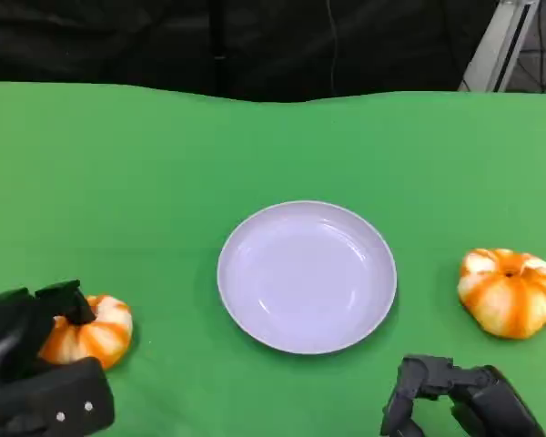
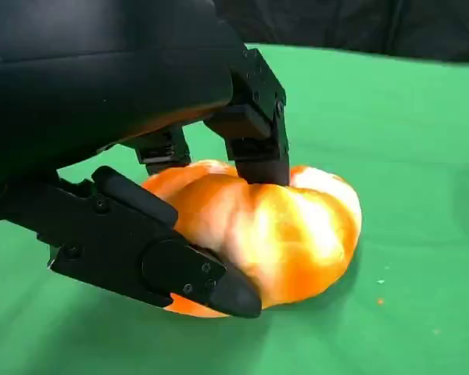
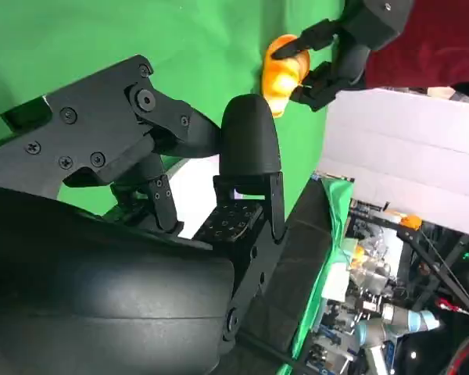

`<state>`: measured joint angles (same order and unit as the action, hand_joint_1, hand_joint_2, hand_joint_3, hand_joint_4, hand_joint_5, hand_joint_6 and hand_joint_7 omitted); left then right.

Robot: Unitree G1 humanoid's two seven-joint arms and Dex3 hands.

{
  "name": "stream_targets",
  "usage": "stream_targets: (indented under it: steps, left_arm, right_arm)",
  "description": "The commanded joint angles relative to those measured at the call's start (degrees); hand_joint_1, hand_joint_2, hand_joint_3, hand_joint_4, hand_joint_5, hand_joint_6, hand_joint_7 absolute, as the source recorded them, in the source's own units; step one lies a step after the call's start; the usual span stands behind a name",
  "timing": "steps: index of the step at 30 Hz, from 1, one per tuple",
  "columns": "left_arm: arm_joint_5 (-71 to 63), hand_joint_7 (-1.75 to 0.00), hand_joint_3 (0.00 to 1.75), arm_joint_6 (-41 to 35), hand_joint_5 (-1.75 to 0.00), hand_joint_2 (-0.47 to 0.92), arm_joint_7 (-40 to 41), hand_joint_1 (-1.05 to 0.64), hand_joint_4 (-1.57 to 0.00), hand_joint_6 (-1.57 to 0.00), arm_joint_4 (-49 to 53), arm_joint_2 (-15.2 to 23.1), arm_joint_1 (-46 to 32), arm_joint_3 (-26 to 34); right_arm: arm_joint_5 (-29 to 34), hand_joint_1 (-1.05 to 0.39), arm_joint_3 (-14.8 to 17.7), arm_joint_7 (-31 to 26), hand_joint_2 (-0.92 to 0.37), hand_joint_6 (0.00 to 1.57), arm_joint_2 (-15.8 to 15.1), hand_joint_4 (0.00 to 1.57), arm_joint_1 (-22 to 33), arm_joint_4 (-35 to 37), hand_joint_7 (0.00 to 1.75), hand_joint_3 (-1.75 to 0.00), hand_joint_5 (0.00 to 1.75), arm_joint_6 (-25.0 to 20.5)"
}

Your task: Grasp the bread from the table and place it into the plate.

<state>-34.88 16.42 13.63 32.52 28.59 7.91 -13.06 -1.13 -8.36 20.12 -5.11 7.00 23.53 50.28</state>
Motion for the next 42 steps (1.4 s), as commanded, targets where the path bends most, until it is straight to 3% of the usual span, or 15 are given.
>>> stream_targets:
  steps: [1,6,16,24,32,42]
  left_arm:
    - [1.3,-1.74,0.00,3.0,-1.75,0.81,4.4,-0.16,-0.67,-0.51,0.3,-0.2,-0.8,1.4]
    - [1.3,-1.71,0.00,4.0,-1.75,0.82,5.8,-0.16,-0.68,-0.54,-3.4,-0.2,-2.0,2.2]
    - [-0.1,-1.61,0.00,4.4,-1.75,0.82,5.2,-0.16,-0.61,-0.54,-22.0,-0.5,-6.9,4.7]
    - [0.0,-1.60,0.00,2.4,-1.75,0.80,2.0,-0.13,-0.59,-0.53,-35.3,-4.7,-7.4,4.7]
    - [-0.4,-1.52,0.00,1.5,-1.72,0.77,-1.3,-0.10,-0.63,-0.60,-38.2,-9.9,-3.8,2.5]
    - [0.8,-1.57,0.00,1.5,-1.75,0.78,-5.4,-0.10,-0.59,-0.55,-30.8,-15.7,4.1,-2.3]
  right_arm:
    - [0.1,-0.23,0.3,-0.5,-0.63,0.78,-0.6,0.81,0.0,-0.1,1.33,-0.92,1.55,-0.2]
    - [-0.4,-0.22,0.2,-0.3,-0.62,0.78,-0.5,0.81,-0.1,-0.1,1.34,-0.93,1.55,-0.2]
    - [-0.5,-0.24,0.2,0.1,-0.62,0.77,-0.7,0.79,-0.5,0.6,1.34,-0.93,1.56,0.4]
    - [-1.0,-0.24,0.3,0.3,-0.63,0.78,-0.6,0.80,-0.8,1.5,1.33,-0.92,1.55,0.7]
    - [0.1,-0.24,0.1,-0.2,-0.63,0.78,-0.5,0.81,-0.5,1.0,1.33,-0.91,1.56,0.5]
    - [0.0,-0.23,0.0,-0.2,-0.62,0.79,-0.2,0.82,-1.3,2.2,1.32,-0.91,1.54,0.9]
